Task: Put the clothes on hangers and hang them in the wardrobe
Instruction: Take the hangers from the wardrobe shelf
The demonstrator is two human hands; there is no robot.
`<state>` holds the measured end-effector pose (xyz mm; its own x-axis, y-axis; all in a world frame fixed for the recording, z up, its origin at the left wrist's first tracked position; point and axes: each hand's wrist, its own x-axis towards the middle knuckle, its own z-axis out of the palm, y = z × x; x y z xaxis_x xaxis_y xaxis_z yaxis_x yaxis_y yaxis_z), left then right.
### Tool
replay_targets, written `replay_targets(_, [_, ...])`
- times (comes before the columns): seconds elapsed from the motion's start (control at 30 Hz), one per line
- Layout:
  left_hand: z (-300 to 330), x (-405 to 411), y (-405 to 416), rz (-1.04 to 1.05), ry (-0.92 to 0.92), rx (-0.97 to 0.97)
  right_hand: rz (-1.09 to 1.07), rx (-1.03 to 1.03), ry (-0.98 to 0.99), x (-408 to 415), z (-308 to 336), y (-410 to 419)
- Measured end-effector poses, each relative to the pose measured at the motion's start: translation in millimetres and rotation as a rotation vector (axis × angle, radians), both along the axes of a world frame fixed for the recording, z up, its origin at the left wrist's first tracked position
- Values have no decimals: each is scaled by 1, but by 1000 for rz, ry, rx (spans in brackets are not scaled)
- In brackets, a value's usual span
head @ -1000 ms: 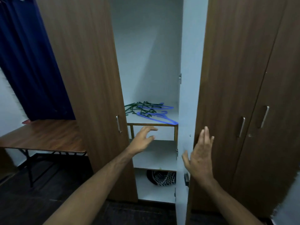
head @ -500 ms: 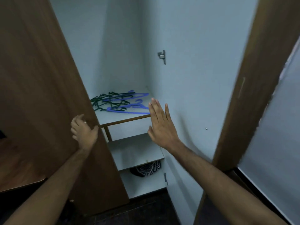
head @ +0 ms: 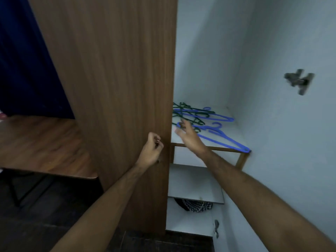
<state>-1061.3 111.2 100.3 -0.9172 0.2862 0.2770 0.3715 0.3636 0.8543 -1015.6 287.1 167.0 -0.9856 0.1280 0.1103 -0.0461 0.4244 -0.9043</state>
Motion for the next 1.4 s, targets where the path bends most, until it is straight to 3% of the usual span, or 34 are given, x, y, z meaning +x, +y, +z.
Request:
replay_targets(0.13, [3, 23, -25, 35, -1, 82, 134, -569, -116, -38, 1, -13])
replay_targets(0.33, [2, 85, -81, 114, 46, 76, 898, -454, -323, -38, 5, -73])
replay_targets(0.43, [13, 120, -111, 236, 152, -132, 975, -522, -431, -37, -16, -116])
replay_targets(0.5, [30, 139, -128, 333, 296, -190, 974, -425, -460, -38, -26, -139])
replay_targets(0.6, [52, 155, -143, 365, 521, -179, 1071, -66, -342, -23, -22, -171])
replay_targets(0.7, [61, 164, -143, 477, 573, -225, 1066, -83, -127, 4, -15, -201])
replay_targets(0.83, [58, 181, -157, 803, 547, -172, 1103, -54, -17, 10, -35, -242])
replay_targets(1.0, [63, 207, -203, 1061, 474, -188, 991, 290, 573, -12, -61, -276])
replay_targets(1.2, [80, 206, -250, 1264, 301, -200, 995, 588, 736, -43, -56, -304])
replay_targets(1.3, [79, 197, -275, 1342, 295, -382, 1079, 634, 723, -55, -48, -311])
replay_targets(1.4, [73, 187, -278, 1518, 283, -779, 1147, 653, 666, -76, -39, -310])
